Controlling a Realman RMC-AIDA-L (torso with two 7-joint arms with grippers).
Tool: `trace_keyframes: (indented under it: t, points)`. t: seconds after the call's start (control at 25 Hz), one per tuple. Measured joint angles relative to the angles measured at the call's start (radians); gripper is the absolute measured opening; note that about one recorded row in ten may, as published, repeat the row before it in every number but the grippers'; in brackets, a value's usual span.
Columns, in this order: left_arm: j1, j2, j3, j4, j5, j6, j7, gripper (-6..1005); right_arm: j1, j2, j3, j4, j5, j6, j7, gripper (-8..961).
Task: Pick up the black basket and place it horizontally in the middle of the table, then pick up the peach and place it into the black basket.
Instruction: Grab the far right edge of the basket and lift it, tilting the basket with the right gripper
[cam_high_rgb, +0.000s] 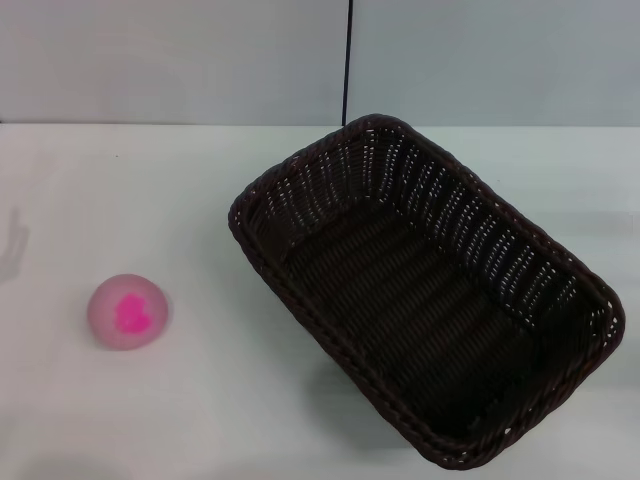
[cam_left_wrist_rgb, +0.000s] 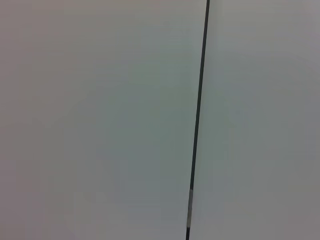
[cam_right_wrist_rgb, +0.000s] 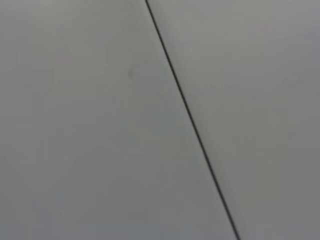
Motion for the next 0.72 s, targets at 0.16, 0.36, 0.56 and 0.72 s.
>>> trace_keyframes:
  t: [0.16, 0.36, 0.56, 0.72]
  points:
    - [-0.01, 0.0, -0.001, 0.005, 0.0, -0.011, 0.0, 826, -0.031, 0.002, 0.0, -0.103, -0.097, 0.009, 0.043, 664]
    - [-0.023, 0.001, -0.006, 0.008, -0.004, -0.02, 0.001, 823, -0.049, 0.0, 0.0, -0.216, -0.185, 0.051, 0.159, 663]
    - [-0.026, 0.002, -0.006, 0.008, -0.005, -0.02, 0.001, 820, -0.073, -0.004, 0.005, -0.552, -0.499, 0.125, 0.512, 661]
    - [-0.026, 0.003, -0.006, 0.009, -0.005, -0.023, 0.001, 817, -0.064, -0.009, 0.009, -0.839, -0.782, 0.137, 0.858, 660]
